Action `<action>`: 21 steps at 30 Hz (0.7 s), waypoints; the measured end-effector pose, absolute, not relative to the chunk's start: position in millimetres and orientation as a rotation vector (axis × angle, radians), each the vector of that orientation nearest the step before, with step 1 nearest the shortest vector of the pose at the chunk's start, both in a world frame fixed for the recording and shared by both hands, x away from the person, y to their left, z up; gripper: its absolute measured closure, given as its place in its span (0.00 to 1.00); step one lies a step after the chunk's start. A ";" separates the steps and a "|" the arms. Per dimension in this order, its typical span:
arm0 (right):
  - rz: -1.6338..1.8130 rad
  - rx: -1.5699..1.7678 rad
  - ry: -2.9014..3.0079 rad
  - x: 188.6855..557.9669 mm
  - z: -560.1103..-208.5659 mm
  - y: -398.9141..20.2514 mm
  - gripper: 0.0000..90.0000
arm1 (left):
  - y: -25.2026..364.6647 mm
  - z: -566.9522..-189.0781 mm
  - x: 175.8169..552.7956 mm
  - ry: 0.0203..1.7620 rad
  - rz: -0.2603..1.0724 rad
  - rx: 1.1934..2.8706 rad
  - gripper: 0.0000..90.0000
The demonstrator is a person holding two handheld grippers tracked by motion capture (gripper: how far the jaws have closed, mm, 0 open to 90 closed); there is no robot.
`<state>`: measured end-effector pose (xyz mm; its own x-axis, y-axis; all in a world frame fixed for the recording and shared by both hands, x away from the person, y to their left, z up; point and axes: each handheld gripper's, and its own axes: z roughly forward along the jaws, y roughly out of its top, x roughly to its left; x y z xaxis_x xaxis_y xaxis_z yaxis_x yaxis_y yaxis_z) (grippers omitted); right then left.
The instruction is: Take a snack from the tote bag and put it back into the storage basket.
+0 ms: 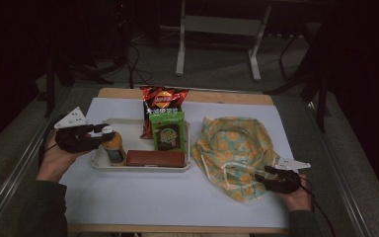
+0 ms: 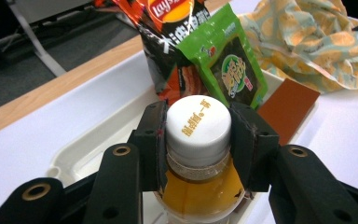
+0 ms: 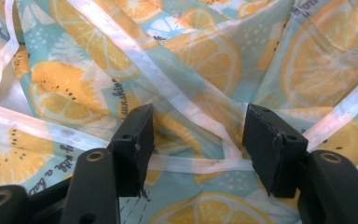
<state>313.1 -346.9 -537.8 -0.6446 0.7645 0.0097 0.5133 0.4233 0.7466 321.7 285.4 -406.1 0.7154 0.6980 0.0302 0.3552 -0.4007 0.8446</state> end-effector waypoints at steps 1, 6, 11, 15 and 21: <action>1.060 1.099 2.351 313.1 -537.8 -346.9 0.48 | 285.4 -406.1 321.7 0.803 0.482 2.020 0.65; 1.059 1.098 2.351 313.0 -537.7 -346.9 0.48 | 283.4 -411.7 321.4 0.785 0.472 2.038 0.65; 1.059 1.098 2.351 313.0 -537.7 -346.9 0.48 | 284.6 -415.8 319.8 0.764 0.468 2.025 0.65; 1.058 1.098 2.351 312.9 -537.7 -346.8 0.48 | 286.2 -417.1 318.9 0.746 0.464 2.024 0.65; 1.058 1.097 2.350 312.9 -537.8 -346.8 0.48 | 286.7 -419.8 315.3 0.722 0.460 2.017 0.65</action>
<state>312.9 -346.8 -537.8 -0.6446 0.7645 0.0074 0.5124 0.4248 0.7463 315.3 286.7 -419.8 0.7586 0.6504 0.0378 0.3083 -0.4096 0.8586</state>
